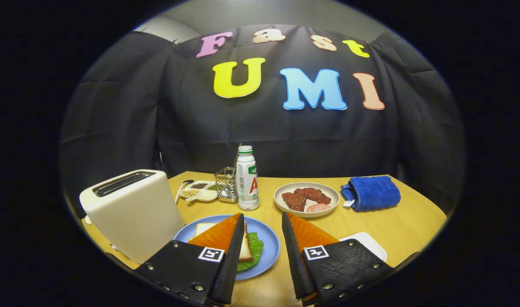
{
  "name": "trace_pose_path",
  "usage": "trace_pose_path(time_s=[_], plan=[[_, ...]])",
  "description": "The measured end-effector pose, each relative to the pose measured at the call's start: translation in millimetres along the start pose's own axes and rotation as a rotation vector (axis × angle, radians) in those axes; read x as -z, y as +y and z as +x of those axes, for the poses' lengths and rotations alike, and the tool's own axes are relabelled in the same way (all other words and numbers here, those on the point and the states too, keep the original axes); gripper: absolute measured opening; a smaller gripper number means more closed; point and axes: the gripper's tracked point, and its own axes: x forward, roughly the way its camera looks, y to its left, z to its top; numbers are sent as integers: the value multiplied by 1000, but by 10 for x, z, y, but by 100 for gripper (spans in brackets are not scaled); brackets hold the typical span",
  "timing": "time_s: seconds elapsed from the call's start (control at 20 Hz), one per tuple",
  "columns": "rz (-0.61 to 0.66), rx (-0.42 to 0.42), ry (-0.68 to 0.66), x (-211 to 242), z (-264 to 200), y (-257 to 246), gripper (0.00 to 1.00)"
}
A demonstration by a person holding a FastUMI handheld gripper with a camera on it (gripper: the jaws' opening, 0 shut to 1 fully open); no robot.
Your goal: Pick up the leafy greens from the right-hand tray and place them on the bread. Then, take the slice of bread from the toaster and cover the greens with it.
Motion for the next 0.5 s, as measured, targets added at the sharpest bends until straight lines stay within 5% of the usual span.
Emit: trace_pose_path(time_s=[0.5], plan=[[-65, 110, -102, -264, -415, -1050, 53]])
